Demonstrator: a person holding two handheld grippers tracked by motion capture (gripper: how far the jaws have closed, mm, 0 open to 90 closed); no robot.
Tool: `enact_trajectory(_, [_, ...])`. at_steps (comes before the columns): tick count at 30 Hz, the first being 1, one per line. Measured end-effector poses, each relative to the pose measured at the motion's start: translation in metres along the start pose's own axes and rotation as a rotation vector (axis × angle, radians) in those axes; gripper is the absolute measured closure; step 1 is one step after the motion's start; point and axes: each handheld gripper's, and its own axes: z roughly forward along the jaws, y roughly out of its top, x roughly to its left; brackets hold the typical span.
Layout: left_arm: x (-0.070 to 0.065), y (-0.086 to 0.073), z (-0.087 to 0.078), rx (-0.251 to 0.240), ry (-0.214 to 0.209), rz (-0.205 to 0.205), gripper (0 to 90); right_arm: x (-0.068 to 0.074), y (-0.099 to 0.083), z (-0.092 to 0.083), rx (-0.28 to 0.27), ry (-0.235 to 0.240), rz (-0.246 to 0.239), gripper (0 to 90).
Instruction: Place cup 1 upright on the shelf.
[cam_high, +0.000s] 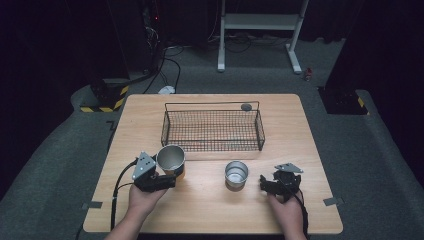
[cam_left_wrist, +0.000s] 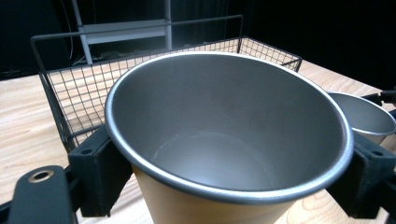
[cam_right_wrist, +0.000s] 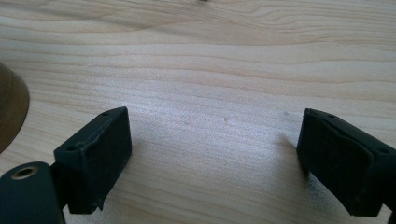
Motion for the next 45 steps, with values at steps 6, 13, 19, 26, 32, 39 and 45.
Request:
enact_trajectory(6, [0.002, 0.008, 0.003, -0.007, 0.004, 0.003, 13.8, 0.000, 0.000, 0.000, -0.001, 0.004, -0.008, 10.1])
enact_trajectory(13, [0.006, 0.023, 0.005, -0.027, 0.011, 0.002, 13.8, 0.000, 0.000, 0.000, -0.002, 0.004, -0.007, 10.1])
enact_trajectory(19, [0.010, 0.032, 0.009, -0.031, 0.016, -0.003, 13.8, 0.000, 0.000, 0.000, 0.000, 0.004, -0.005, 10.1])
enact_trajectory(26, [0.013, 0.042, 0.014, -0.032, 0.019, -0.004, 13.8, 0.000, 0.000, 0.000, -0.001, 0.004, -0.007, 10.1])
enact_trajectory(32, [0.020, 0.051, 0.021, -0.030, 0.020, -0.019, 13.8, 0.000, 0.000, 0.000, -0.001, 0.004, -0.007, 10.1])
enact_trajectory(39, [0.027, 0.061, 0.028, -0.035, 0.019, -0.036, 13.8, 0.000, 0.000, 0.000, -0.001, 0.004, -0.008, 10.1])
enact_trajectory(45, [0.033, 0.066, 0.038, -0.027, 0.031, -0.044, 13.8, 0.000, 0.000, 0.000, -0.001, 0.004, -0.007, 10.1])
